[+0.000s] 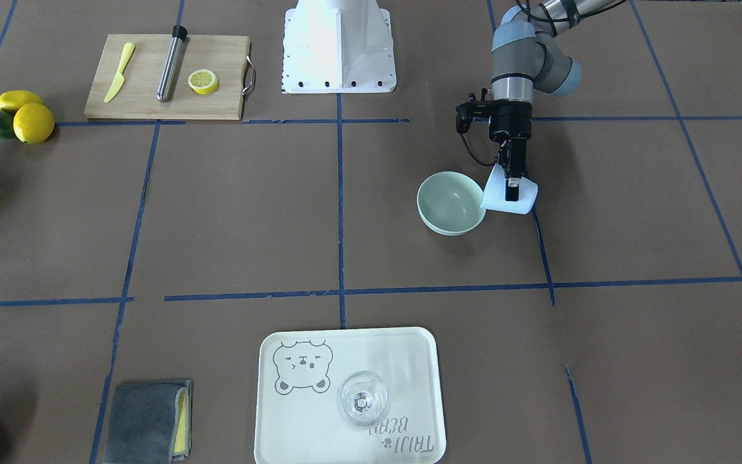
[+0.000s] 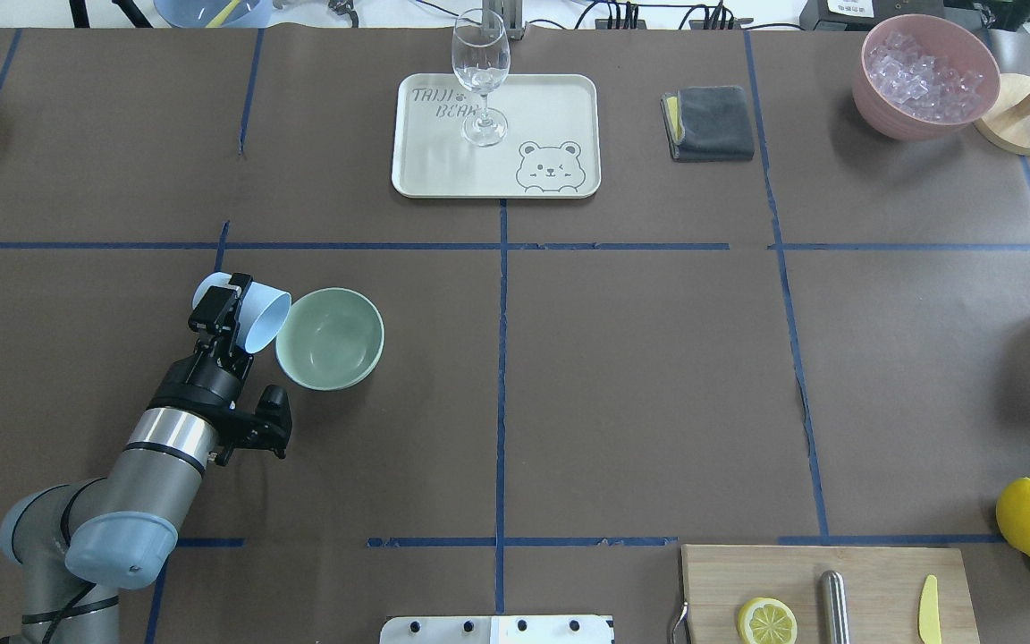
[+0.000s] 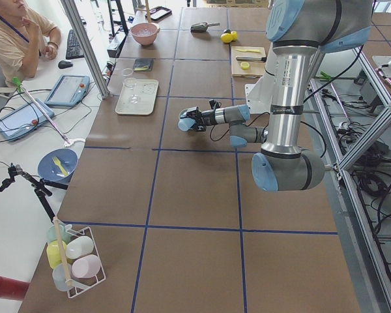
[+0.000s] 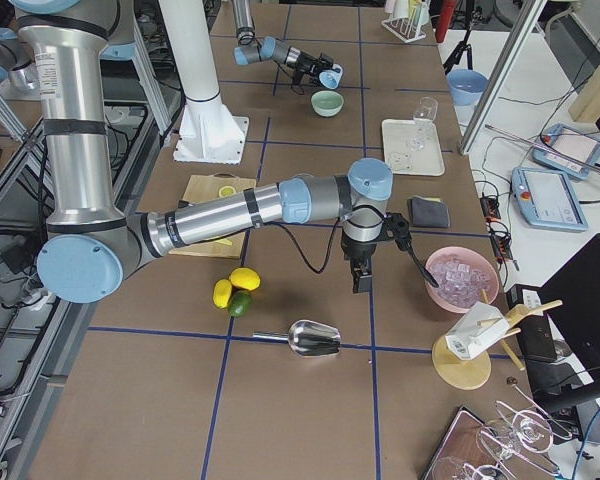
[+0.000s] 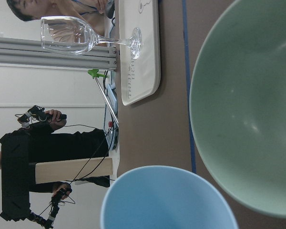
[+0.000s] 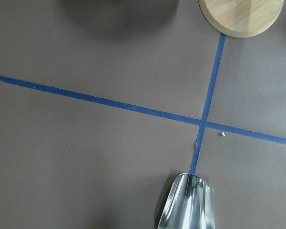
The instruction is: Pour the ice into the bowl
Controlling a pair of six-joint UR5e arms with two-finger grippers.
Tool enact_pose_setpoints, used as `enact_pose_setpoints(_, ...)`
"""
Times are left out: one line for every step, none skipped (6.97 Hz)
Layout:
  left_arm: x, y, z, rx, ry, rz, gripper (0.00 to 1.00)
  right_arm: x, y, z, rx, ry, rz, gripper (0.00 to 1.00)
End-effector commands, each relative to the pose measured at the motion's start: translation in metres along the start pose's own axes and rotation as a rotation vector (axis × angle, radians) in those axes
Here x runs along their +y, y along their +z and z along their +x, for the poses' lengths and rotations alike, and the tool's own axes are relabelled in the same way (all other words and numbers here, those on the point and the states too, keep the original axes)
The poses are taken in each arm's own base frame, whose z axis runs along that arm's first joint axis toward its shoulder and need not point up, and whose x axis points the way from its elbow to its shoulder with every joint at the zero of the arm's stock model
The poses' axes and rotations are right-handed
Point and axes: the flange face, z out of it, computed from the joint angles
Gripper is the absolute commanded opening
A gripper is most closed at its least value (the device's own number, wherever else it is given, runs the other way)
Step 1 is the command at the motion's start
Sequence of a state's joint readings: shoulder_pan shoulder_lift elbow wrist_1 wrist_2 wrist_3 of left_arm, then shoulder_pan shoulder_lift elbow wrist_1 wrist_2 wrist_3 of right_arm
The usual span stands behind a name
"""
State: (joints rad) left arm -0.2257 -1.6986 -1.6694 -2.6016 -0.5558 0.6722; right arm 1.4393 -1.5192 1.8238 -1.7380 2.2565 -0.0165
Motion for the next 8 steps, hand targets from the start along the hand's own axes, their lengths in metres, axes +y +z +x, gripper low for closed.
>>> enact_pose_setpoints(-0.0056,-0.0011,-0.0047,-0.005,0.179,0.007,0.00,-0.0002,-0.0012,-0.0002,0.000,0.001,0.002,1.00)
enact_pose_setpoints(-0.0054,-0.0009,-0.0040,-0.004,0.193,0.006,0.00,-0.0003,-0.0023,-0.0012,0.000,-0.001,0.005,1.00)
enact_pose_setpoints(-0.0047,-0.0002,-0.0021,-0.004,0.207,0.003,0.00,0.0004,-0.0029,-0.0017,0.000,-0.001,0.006,1.00)
enact_pose_setpoints(-0.0027,-0.0004,-0.0050,-0.036,0.270,-0.032,0.00,0.0003,-0.0019,-0.0017,0.002,-0.001,0.004,1.00)
enact_pose_setpoints(-0.0052,-0.0013,-0.0095,-0.053,0.305,-0.044,0.00,-0.0003,-0.0029,-0.0015,0.002,0.002,0.006,1.00)
enact_pose_setpoints(-0.0063,-0.0007,-0.0090,-0.053,0.308,-0.044,0.00,-0.0003,-0.0035,-0.0021,0.000,0.001,0.007,1.00)
enact_pose_setpoints(-0.0093,-0.0012,-0.0088,-0.053,0.308,-0.041,0.00,-0.0004,-0.0030,-0.0025,0.002,0.000,0.006,1.00)
enact_pose_setpoints(-0.0093,-0.0013,-0.0088,-0.053,0.308,-0.041,0.00,-0.0004,-0.0030,-0.0026,0.002,0.000,0.006,1.00)
